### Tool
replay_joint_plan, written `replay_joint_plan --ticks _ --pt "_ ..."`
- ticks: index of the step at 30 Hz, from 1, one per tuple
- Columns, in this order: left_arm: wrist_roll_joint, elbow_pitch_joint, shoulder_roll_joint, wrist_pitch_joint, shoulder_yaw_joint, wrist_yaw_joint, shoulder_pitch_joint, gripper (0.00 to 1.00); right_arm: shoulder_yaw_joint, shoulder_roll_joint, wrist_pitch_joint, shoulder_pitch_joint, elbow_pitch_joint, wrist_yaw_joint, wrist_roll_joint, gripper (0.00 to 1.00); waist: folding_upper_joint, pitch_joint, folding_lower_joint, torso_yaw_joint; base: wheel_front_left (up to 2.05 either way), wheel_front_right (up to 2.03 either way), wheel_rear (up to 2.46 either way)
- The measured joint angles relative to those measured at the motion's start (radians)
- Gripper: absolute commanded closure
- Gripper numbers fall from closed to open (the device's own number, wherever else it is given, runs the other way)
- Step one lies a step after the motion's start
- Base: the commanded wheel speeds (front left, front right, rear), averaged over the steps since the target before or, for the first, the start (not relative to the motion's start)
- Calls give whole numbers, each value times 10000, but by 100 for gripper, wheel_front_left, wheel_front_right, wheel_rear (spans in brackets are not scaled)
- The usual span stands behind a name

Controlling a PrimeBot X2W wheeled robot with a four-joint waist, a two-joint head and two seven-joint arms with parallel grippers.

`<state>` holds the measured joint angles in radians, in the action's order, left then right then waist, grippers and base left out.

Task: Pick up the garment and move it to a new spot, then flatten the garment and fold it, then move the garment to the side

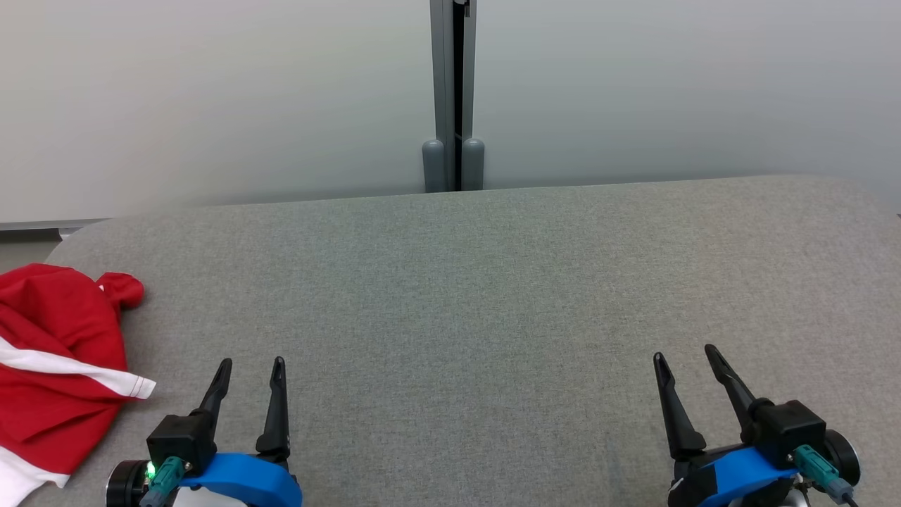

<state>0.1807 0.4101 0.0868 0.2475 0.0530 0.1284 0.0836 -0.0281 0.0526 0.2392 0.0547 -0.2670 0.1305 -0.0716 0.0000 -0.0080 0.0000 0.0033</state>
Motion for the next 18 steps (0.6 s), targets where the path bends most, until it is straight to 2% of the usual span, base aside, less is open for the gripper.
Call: replay_joint_plan --ticks 9,18 --pt "-458 174 -12 142 -10 2 -1 0 75 -10 148 -20 -27 0 286 0 0 -16 0 -1 0 0 0" --pt "-487 263 -38 144 -100 2 -7 0 92 -10 180 -60 -67 0 -75 0 0 -23 0 -36 0 0 0"
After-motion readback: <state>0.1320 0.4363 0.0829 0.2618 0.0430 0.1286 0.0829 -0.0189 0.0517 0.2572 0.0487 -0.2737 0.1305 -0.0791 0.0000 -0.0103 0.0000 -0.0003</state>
